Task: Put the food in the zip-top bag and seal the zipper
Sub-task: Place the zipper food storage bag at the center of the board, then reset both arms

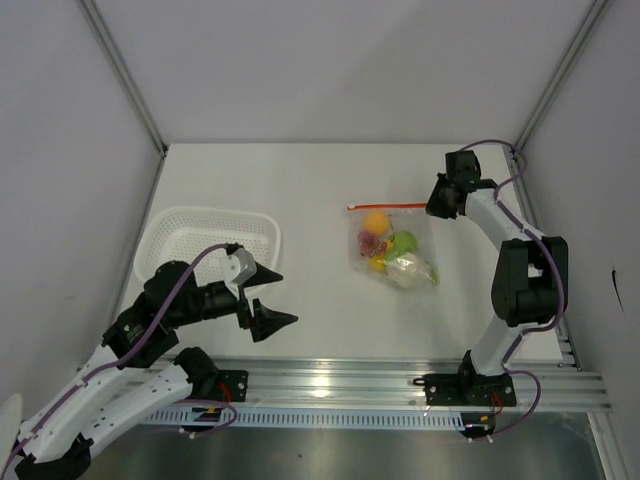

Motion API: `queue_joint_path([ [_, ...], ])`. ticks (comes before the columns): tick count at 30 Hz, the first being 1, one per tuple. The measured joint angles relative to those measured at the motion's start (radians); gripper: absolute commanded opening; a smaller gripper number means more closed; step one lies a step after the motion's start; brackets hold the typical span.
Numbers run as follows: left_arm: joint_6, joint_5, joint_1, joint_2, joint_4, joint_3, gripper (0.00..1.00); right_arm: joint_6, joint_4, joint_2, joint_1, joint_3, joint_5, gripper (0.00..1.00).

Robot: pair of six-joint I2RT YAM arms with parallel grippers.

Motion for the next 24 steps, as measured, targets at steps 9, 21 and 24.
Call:
queue_joint_path([
  [9,-0.015,0.011,0.000,-0.002,0.000,-0.026,1.00,-0.052,0.011,0.057,-0.008,0.077,-0.016,0.98],
  [21,-0.112,-0.031,0.000,0.042,0.047,-0.064,0.99,-0.050,-0.090,-0.168,0.036,0.031,0.139,0.99],
  [24,-0.150,-0.066,0.000,0.061,0.055,-0.087,1.00,-0.018,-0.124,-0.357,0.079,-0.073,0.171,0.99],
])
